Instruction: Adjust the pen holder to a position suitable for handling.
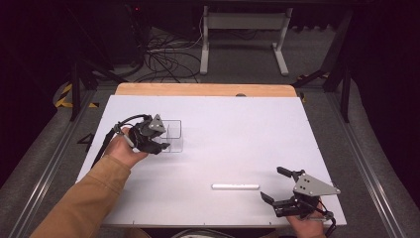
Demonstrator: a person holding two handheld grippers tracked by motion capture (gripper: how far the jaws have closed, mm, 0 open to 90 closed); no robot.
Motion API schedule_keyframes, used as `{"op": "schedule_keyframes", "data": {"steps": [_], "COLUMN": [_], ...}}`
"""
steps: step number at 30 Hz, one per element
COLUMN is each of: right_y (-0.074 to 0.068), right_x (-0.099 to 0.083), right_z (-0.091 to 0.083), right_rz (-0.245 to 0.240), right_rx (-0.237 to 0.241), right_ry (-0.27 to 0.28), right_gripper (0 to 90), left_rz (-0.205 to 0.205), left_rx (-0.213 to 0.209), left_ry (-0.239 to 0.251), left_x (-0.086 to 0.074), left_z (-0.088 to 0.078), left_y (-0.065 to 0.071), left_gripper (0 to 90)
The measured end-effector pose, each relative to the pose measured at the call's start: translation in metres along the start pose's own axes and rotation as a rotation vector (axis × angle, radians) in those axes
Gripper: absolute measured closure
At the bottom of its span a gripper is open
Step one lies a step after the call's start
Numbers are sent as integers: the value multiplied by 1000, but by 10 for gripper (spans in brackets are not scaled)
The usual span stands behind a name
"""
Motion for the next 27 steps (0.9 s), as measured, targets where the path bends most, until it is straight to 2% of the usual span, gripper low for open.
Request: {"op": "schedule_keyframes", "data": {"steps": [4, 8, 19, 23, 24, 27], "right_y": [0, 0, 1, 1, 1, 1], "right_x": [0, 0, -1, -2, -2, -2], "right_z": [0, 1, 1, 1, 1, 2], "right_rz": [3, 4, 6, 9, 9, 9], "right_rx": [1, 3, 12, 15, 16, 18], "right_ry": [-2, -3, -5, -4, -4, -5], "right_gripper": [50, 51, 51, 51, 50, 50], "left_rz": [-2, -10, 60, 78, 93, 92], "left_rx": [0, 5, 12, -2, 0, -7], "left_ry": [-24, -25, -80, -93, -95, -92], "left_x": [1, 1, 3, 3, 3, 3], "left_z": [4, 5, 16, 19, 19, 18], "left_y": [-1, -2, 2, 6, 6, 5], "left_gripper": [519, 551, 621, 630, 633, 657]}}
Point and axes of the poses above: each handheld gripper's, and its own axes: z roughly forward along the jaws, x roughly out of its top, y roughly to its right, the point moved 3 cm from there along z, roughly forward along the jaws, and after that the axes turned 12 degrees about x, right-handed, at the moved point
